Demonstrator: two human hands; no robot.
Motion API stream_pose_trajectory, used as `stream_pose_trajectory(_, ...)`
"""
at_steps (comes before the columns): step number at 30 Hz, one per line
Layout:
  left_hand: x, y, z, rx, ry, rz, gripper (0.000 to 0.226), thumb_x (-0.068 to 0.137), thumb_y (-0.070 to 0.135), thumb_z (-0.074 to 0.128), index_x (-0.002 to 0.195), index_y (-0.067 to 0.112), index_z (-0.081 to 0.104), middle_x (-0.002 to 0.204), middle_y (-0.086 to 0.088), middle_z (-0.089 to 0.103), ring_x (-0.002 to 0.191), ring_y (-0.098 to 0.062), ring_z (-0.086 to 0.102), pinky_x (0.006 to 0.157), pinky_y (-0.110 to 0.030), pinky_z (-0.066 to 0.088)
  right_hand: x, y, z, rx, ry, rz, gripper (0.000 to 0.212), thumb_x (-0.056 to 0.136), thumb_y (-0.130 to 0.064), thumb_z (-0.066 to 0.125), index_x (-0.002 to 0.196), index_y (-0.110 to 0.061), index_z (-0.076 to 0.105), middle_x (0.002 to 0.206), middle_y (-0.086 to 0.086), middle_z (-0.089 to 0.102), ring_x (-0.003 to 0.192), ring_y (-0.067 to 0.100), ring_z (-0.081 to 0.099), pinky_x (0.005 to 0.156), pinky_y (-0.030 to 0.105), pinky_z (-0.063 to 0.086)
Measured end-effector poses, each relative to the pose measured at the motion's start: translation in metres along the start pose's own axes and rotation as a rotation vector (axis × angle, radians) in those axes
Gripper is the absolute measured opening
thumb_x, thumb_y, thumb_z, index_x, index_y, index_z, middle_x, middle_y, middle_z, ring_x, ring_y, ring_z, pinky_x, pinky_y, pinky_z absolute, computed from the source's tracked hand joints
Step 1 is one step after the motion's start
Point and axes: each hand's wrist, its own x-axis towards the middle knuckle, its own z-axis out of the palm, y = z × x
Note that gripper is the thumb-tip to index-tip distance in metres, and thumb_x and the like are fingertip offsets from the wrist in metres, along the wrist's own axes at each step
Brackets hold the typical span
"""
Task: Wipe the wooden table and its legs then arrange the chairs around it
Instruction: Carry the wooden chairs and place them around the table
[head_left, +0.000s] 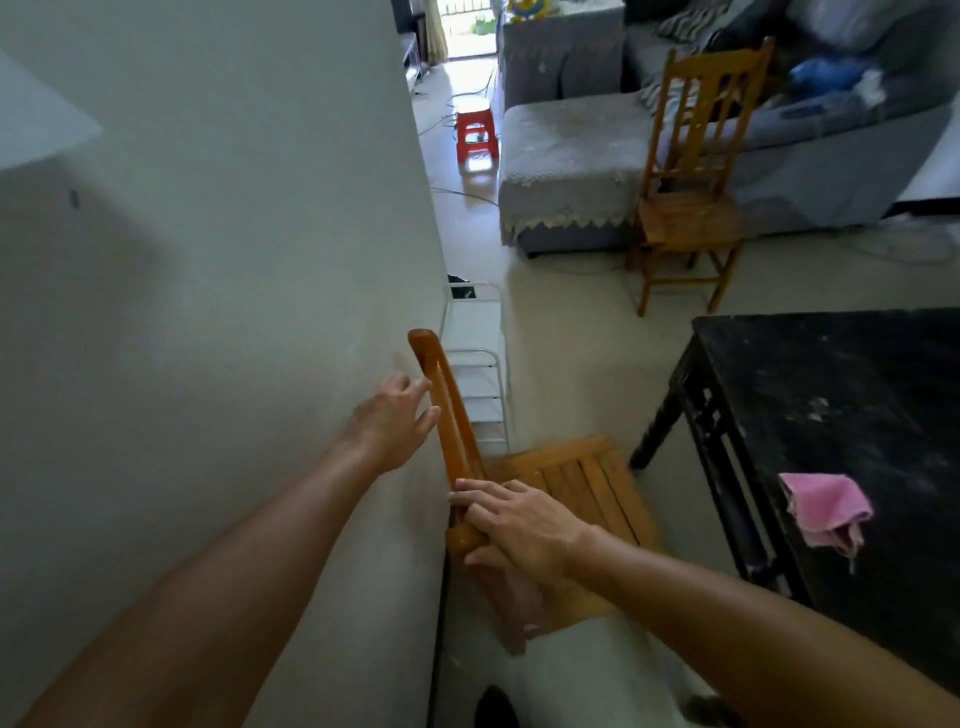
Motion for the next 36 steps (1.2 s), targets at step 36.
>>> stream_pose_trajectory(36,-0.019,0.139,0.089,0.034,-0.024,-0.056,0.048,0.094,0.031,0.045,0.130,0.000,0.042,0.128,-0.028,0.038,0.113,-0.042,0.038,0.100,-0.047,0.035,-0.213,-0.012,0.027,0.517,0.130,1.142,0.039,0.085,-0.070,0.049,0.092,-0.033,0.059,0.084,-0.010,0.062,0.078,0.007,0.060,0.079,0.035,0.055)
